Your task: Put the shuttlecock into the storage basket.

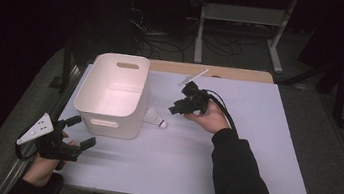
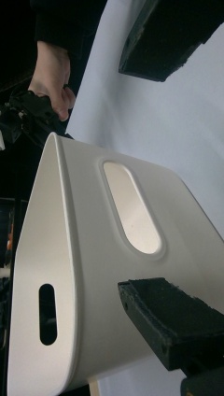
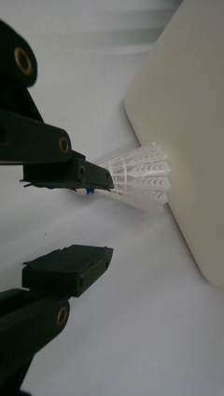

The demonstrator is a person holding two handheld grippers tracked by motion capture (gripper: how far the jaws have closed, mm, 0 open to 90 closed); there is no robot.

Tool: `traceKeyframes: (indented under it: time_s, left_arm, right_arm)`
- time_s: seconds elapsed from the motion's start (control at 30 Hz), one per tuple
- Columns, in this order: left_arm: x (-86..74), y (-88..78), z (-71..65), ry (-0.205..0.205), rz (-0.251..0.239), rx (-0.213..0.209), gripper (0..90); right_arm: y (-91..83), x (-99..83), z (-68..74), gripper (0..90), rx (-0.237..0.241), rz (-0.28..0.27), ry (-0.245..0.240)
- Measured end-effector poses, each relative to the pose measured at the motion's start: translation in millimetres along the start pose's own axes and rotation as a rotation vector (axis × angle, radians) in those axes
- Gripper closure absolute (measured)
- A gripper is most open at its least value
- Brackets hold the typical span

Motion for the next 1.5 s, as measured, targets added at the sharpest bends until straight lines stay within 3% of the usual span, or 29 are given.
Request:
traceKeyframes:
  time_s: [0.13, 0.47, 0.7, 1.13, 1.5]
  left_arm:
    - [0.0, 0.1, -0.1, 0.0, 0.0, -0.002, 0.0]
    - [0.2, -0.2, 0.1, -0.001, -0.001, 0.0, 0.0]
    - [0.2, -0.2, -0.1, -0.001, -0.002, -0.001, 0.0]
    - [0.2, -0.2, -0.4, -0.002, -0.002, -0.004, 0.0]
    - [0.3, -0.4, -0.1, -0.001, -0.002, -0.002, 0.0]
  right_arm:
    - [-1.6, 0.9, 3.8, 50.5, -0.002, 0.002, -0.003]
    - [-1.6, 2.6, 14.3, 24.0, 0.011, 0.036, -0.024]
    - [3.1, 2.4, 18.7, 13.4, 0.021, 0.047, -0.039]
    - [18.7, -1.3, 23.2, 0.2, 0.044, 0.108, -0.043]
    - [38.2, -3.8, 27.0, 0.0, 0.071, 0.154, -0.053]
Point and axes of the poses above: each handheld gripper's, and its own axes: y roughly forward along the jaws, x roughly out of its top, z roughly to its left, the point moved 5 cm from there along y, roughly forward along the jaws, and after that the axes turned 3 degrees about -x, right-handed, at the moved point
